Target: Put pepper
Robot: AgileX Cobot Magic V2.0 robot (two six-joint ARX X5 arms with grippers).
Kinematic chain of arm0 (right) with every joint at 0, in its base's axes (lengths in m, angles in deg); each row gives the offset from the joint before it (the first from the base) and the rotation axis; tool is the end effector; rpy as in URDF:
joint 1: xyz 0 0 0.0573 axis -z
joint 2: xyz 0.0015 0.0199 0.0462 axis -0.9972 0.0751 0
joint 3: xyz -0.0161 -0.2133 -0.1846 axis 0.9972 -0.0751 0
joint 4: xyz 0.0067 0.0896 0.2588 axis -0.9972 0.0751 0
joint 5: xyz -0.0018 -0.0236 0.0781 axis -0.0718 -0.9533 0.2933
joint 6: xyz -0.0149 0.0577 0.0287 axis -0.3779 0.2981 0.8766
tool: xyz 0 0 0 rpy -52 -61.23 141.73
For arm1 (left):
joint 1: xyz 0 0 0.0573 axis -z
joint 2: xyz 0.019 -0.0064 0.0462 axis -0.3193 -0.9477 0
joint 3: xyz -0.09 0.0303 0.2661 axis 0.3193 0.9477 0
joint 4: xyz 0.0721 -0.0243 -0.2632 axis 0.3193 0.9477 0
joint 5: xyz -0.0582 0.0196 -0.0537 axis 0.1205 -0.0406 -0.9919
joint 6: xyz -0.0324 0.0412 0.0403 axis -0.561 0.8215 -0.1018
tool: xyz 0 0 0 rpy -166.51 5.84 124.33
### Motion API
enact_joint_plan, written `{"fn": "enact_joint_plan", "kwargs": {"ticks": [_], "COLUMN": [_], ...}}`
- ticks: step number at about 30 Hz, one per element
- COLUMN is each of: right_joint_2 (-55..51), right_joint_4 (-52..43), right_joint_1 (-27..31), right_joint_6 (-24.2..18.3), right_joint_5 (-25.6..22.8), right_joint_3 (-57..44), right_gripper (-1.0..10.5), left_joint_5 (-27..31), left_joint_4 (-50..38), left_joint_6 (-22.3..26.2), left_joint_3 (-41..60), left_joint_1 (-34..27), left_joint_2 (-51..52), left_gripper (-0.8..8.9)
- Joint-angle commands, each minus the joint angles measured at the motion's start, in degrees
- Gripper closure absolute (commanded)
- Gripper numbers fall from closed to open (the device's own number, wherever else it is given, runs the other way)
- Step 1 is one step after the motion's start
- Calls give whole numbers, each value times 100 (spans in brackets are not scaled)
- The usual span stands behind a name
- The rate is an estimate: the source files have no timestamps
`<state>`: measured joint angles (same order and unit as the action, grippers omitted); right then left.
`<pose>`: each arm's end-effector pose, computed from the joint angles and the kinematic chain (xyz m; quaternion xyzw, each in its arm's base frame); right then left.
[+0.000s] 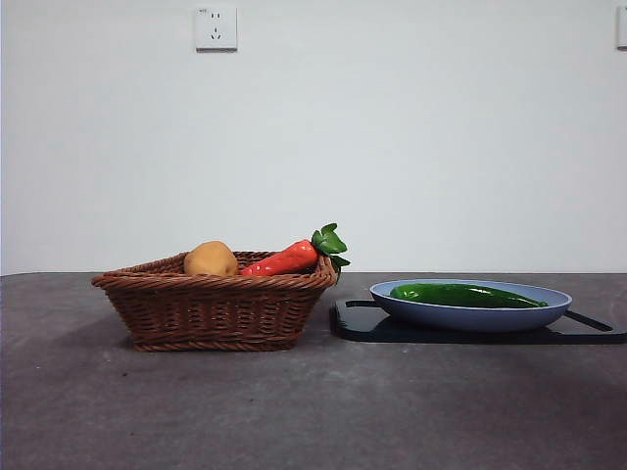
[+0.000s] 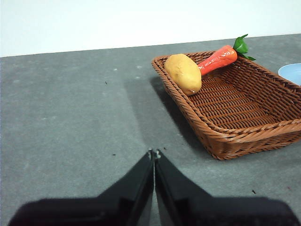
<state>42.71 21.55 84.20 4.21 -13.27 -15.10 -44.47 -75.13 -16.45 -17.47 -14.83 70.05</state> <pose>0.1184 0.0118 0.1620 0.0447 0.0599 0.0998 0.9922 0.1165 -0.0142 0.1495 0.0095 0.0863 -0.1003 0.9912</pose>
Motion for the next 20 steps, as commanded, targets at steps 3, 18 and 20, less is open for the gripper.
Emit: {"fn": "enact_joint_plan", "kwargs": {"ticks": [3, 18, 20], "right_joint_2": [-103, -188, -186], "right_joint_4": [-68, 243, 243], "right_joint_1": [0, -2, -2], "right_joint_6": [48, 44, 44], "right_joint_5": [-13, -15, -17], "right_joint_3": [-173, -181, -181], "right_gripper": [936, 936, 936], "left_joint_5": [-7, -4, -7], "left_joint_4": [42, 39, 42], "left_joint_6": [-31, -33, -31], "left_joint_3": [22, 22, 22], "left_joint_1": [-13, -13, -13], "left_joint_2": [24, 24, 24], "left_gripper": [805, 805, 805]}}
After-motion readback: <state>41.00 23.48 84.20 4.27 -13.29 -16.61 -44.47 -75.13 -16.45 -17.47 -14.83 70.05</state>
